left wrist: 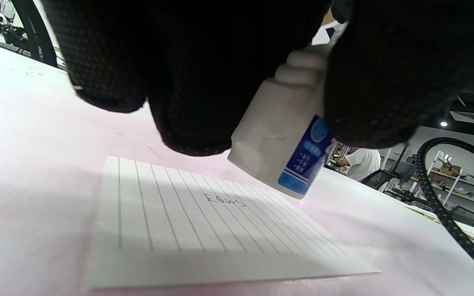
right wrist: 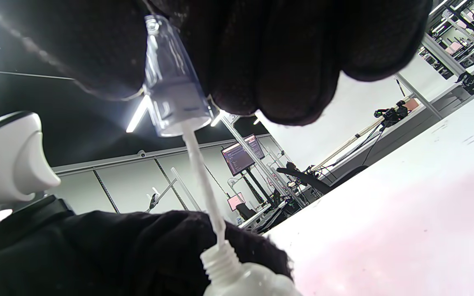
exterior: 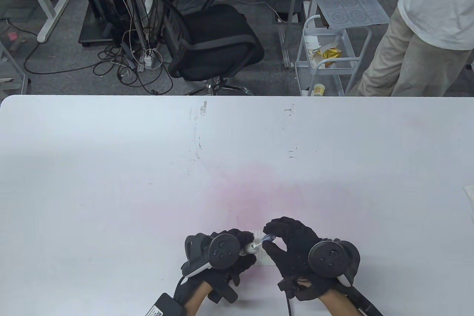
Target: Brush correction fluid to cover black text
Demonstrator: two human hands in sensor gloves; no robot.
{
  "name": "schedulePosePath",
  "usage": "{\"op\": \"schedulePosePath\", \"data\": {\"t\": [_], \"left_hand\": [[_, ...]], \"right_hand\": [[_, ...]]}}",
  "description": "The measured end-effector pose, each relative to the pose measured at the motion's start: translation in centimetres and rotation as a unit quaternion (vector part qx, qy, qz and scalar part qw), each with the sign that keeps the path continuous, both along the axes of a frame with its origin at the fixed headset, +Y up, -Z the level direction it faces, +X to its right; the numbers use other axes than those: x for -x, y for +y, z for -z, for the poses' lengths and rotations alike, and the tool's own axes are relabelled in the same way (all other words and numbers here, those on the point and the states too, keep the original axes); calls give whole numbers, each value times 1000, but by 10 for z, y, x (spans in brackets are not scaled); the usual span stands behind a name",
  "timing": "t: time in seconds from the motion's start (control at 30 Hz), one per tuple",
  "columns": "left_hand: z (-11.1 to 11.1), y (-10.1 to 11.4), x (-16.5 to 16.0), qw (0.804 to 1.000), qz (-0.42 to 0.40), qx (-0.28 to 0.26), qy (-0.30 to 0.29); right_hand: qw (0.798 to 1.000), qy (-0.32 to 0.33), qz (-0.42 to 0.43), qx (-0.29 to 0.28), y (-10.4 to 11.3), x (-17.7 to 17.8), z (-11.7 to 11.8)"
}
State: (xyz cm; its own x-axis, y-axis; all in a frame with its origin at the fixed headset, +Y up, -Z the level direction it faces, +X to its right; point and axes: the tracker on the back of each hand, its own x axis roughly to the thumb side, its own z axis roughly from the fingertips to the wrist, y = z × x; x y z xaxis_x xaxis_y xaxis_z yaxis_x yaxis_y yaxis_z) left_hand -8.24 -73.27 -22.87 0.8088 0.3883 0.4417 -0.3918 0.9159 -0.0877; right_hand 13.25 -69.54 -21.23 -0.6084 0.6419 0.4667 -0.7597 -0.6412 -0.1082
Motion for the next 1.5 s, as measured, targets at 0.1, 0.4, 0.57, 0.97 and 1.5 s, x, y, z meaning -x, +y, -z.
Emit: {"op": "schedulePosePath", "data": {"t": [0.1,0.4,0.57,0.97,1.5], "left_hand": [[0,0,0,1000,0,0,0],[0,0,1,1000,4,3,0],[0,0,1,1000,5,3,0],[0,0,0,1000,9,2,-1],[19,8,60,995,-33,0,94]], "right_hand": [[1000,0,1,-1,0,-1,0],[1000,-1,3,-3,0,-1,0],[1000,0,2,-3,0,-1,-1],[999,0,30,-26,3,-4,-3],[997,-35,65,-26,3,-21,2]]}}
